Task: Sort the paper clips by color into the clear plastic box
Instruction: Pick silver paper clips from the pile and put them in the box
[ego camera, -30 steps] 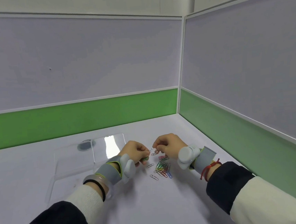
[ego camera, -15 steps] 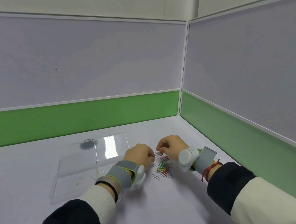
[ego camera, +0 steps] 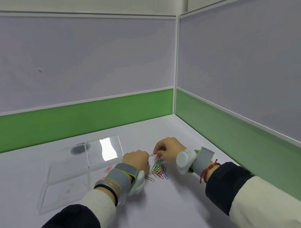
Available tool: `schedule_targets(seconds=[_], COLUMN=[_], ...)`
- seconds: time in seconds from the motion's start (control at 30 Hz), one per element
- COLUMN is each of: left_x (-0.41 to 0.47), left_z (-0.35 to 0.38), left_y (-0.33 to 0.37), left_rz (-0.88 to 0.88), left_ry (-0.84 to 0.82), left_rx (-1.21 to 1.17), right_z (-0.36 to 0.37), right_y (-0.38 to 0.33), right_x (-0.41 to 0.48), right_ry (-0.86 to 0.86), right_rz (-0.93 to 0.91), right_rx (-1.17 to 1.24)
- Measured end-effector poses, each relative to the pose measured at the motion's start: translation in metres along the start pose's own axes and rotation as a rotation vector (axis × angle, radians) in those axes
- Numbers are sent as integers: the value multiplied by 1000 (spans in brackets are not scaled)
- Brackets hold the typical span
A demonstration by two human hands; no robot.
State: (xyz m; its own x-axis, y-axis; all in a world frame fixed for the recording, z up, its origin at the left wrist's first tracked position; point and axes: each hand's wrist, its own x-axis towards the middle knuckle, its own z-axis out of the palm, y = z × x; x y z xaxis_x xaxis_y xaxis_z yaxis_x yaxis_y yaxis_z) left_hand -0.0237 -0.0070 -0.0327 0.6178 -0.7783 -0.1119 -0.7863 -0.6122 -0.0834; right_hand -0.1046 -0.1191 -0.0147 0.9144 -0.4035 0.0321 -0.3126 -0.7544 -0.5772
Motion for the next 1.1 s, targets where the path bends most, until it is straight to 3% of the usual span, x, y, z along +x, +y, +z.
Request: schedule_targets(seconds=[0.2,0.33,0.43,0.63,0.93,1.1], left_x=[-1,-6,-12,-28,-30,-30], left_z=[-2,-12,-14,-8,0,0], left_y=[-1,-10,-16,-10,-2,-4], left_rz=[9,7,97,246,215,167], left_ry=[-7,30,-70,-155,-124,-118], left_rx=[-28,-259,-380,-252,-66,-176], right_z=[-5,-4,-1,2,2,1], right_y=[-1,-5,-10,-10,-12,-17], right_x=[-2,-2,-3,-7,-10,-10], right_ry=[39,36,1,23,17,17], right_rz=[10,2,-13,5,4,2], right_rx=[37,28,-11,-22,-10,-8])
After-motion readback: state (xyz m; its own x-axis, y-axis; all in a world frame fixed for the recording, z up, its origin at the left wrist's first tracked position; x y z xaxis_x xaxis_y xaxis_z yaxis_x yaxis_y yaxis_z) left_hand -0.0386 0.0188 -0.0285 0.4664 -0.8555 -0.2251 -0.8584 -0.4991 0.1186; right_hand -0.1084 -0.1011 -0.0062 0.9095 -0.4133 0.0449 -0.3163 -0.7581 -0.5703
